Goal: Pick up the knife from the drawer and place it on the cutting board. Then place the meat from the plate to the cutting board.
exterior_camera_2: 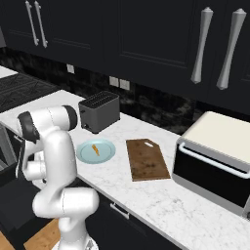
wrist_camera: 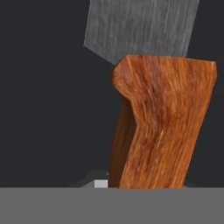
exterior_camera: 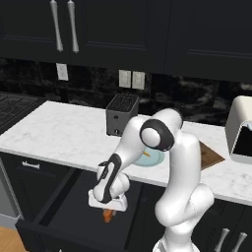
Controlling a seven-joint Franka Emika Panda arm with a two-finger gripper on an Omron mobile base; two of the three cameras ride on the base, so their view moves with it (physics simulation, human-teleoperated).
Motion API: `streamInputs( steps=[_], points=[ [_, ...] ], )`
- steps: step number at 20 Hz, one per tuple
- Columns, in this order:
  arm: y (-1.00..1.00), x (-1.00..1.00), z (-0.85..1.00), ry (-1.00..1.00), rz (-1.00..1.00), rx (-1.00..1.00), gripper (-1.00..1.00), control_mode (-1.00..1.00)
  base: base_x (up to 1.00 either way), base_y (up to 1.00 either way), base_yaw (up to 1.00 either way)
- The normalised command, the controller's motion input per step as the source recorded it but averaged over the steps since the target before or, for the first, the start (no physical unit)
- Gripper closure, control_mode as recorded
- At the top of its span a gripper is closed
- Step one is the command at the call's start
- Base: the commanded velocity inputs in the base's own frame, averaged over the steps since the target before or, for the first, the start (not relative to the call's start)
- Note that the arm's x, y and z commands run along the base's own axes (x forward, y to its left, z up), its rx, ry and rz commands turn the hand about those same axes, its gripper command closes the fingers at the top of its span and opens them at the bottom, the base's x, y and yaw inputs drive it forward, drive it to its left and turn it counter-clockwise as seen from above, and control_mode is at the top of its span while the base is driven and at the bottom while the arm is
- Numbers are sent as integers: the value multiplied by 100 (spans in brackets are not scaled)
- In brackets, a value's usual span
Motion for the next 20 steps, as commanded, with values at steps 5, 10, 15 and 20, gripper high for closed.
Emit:
streamInputs(
  steps=[5,10,15,20],
  points=[
    [51,1,81,0,2,-3,100,-100,0,0,0],
    [20,60,100,10,0,4,100,-100,0,0,0],
    [41,18,100,22,0,31,100,-100,0,0,0],
    [85,-3,94,24,0,23,100,-100,0,0,0]
  ],
)
